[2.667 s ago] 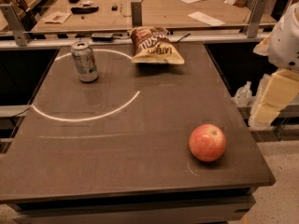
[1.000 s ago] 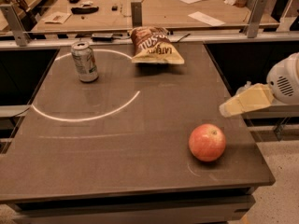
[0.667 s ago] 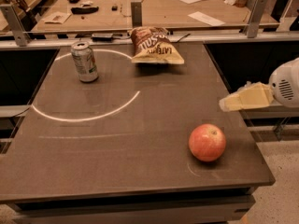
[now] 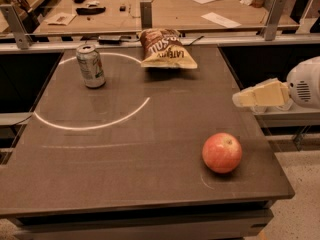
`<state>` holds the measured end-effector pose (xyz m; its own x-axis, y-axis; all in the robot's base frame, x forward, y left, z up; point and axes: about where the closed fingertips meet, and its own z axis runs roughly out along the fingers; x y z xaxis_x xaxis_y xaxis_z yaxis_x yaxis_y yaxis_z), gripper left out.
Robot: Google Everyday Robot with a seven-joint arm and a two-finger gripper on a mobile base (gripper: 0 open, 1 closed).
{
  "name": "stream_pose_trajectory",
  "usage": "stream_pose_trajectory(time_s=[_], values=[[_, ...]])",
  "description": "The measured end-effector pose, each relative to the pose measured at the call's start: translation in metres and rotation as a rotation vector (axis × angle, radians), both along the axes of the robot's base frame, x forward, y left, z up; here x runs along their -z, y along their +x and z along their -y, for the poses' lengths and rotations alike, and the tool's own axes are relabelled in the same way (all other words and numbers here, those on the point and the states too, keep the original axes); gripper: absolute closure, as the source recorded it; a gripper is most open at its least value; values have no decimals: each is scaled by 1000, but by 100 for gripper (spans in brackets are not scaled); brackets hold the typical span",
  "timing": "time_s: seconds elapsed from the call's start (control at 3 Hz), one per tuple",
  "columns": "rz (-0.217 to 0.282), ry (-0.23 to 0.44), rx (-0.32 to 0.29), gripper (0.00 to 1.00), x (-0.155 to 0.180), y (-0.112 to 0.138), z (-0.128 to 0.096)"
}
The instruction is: Move brown chip bag near 7up can
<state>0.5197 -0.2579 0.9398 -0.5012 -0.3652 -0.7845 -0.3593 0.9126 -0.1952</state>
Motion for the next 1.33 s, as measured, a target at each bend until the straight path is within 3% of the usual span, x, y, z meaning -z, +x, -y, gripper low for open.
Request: stream_pose_trajectory(time_s=[0.33, 0.67, 1.0, 1.33], values=[[0, 0, 0, 0, 0, 0, 0], [37, 27, 21, 0, -2, 9, -5], [78, 67, 30, 0, 4, 32, -13], [82, 92, 11, 0, 14, 57, -23]])
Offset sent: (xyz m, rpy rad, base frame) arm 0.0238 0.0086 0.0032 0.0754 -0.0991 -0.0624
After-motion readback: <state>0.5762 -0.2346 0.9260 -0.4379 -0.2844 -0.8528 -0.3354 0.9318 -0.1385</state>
